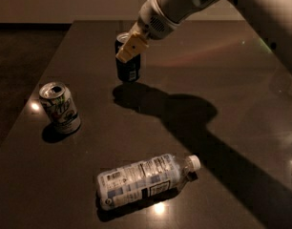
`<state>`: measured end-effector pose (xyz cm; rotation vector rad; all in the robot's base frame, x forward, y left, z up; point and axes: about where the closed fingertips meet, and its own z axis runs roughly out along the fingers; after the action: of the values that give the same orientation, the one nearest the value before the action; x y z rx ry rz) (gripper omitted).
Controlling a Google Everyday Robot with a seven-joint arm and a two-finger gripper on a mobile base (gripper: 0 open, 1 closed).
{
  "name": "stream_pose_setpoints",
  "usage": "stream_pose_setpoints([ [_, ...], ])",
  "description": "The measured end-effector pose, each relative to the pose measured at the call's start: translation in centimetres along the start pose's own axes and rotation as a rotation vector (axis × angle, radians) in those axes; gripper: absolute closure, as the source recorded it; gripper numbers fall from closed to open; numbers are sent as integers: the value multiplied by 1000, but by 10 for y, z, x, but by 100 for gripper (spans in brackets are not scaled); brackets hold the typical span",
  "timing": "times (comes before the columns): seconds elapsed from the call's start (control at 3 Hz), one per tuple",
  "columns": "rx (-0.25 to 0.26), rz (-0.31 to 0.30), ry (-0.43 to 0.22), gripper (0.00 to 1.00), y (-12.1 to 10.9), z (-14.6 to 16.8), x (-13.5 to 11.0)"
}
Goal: Move pepsi can near blue plastic bottle
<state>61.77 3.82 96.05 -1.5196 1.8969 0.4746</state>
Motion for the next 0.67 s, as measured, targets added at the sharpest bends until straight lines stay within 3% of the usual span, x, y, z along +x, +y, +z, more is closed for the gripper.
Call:
stream_pose_setpoints([
  [0.67, -108, -101, -55, 100, 76, -61, 41],
])
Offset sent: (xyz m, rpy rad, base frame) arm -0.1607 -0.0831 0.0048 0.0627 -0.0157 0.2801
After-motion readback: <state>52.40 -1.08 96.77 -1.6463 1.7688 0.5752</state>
